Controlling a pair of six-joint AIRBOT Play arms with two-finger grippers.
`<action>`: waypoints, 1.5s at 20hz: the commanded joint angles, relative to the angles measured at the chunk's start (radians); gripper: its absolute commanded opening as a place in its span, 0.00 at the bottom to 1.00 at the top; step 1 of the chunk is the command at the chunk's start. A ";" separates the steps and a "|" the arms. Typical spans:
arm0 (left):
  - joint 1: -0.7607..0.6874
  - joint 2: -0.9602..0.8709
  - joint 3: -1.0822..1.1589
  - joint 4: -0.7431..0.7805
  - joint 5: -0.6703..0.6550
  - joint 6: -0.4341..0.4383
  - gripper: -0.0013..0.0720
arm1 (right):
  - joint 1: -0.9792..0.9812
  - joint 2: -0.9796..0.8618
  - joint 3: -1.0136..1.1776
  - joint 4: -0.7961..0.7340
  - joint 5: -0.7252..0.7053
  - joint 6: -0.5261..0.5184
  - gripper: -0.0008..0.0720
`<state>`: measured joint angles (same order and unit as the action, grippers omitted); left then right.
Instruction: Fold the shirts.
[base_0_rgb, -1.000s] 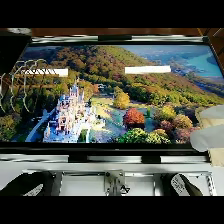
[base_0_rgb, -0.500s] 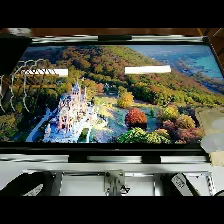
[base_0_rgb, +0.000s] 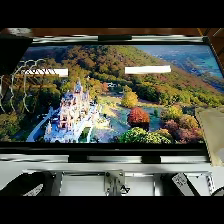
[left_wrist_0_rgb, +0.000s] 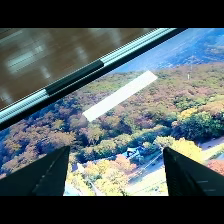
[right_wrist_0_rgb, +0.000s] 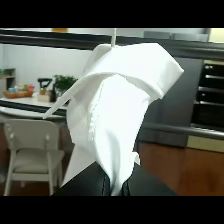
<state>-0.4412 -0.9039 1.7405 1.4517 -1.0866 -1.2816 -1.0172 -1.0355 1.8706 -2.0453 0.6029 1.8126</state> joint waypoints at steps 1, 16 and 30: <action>0.000 0.000 0.000 0.001 0.000 -0.008 0.94 | -0.122 -0.009 0.000 -0.002 0.061 0.029 0.10; 0.000 -0.054 -0.001 0.020 0.002 -0.059 0.94 | -0.321 0.120 0.000 0.469 0.566 -0.057 0.71; -0.001 -0.182 -0.001 0.014 -0.004 -0.072 0.94 | -0.109 0.043 -0.203 1.463 1.239 -0.150 0.87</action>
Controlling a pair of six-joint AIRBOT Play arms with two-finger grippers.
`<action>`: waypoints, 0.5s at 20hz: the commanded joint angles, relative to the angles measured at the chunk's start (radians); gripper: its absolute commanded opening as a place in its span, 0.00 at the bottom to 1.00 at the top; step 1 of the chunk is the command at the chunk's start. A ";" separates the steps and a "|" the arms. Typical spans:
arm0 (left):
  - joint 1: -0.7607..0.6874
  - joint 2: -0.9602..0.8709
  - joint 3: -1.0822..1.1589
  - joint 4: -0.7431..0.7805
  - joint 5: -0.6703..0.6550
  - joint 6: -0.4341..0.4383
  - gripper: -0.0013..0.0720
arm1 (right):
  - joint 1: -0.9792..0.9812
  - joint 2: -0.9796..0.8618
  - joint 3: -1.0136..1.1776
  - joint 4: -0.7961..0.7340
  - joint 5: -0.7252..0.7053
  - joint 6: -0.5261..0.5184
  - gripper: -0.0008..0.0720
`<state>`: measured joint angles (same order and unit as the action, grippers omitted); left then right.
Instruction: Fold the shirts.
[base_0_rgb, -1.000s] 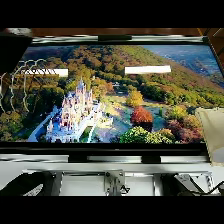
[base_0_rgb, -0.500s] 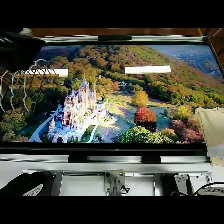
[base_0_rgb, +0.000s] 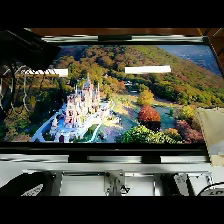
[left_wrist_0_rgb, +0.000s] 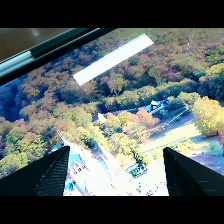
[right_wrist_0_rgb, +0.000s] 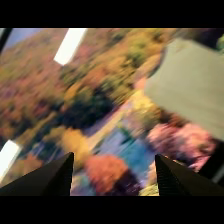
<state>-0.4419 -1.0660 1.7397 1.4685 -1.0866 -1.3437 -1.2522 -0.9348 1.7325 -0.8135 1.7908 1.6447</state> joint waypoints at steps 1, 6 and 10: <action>0.000 -0.027 0.000 -0.002 -0.015 -0.027 0.94 | 0.240 -0.085 -0.068 0.157 0.015 0.015 0.87; 0.001 -0.105 0.000 0.016 -0.154 -0.111 0.76 | 0.871 -0.270 -0.068 0.062 -0.444 0.043 0.87; 0.001 -0.219 0.000 0.134 -0.340 -0.265 0.77 | 1.237 -0.381 -0.067 -0.215 -0.489 0.002 0.87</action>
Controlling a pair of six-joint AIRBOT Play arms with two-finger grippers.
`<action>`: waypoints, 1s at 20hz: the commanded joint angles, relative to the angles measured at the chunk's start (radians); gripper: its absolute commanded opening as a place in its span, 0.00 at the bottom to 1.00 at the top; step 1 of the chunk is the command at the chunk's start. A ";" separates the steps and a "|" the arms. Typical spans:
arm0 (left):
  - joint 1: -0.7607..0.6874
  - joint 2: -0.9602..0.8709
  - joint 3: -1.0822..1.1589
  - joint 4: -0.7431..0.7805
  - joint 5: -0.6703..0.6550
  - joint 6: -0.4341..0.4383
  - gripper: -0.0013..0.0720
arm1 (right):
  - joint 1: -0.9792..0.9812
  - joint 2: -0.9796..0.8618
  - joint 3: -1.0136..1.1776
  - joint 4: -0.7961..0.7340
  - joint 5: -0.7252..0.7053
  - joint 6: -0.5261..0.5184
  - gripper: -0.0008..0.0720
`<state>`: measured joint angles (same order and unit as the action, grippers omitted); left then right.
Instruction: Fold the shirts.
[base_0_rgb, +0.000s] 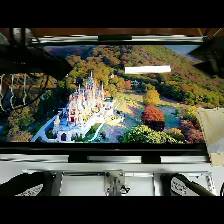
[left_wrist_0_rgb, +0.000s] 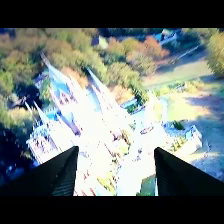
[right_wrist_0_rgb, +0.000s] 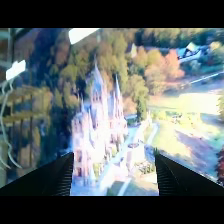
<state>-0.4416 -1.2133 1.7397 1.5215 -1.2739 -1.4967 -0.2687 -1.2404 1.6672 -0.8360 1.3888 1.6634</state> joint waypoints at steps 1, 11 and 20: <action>0.001 -0.103 0.000 0.107 -0.218 -0.142 0.83 | 0.307 -0.088 -0.002 -0.319 -0.051 -0.017 0.87; -0.001 -0.186 0.000 0.135 -0.294 -0.181 0.95 | 0.370 -0.104 -0.002 -0.502 0.174 -0.034 0.87; -0.001 -0.186 0.000 0.135 -0.293 -0.181 0.95 | 0.370 -0.104 -0.002 -0.502 0.174 -0.034 0.87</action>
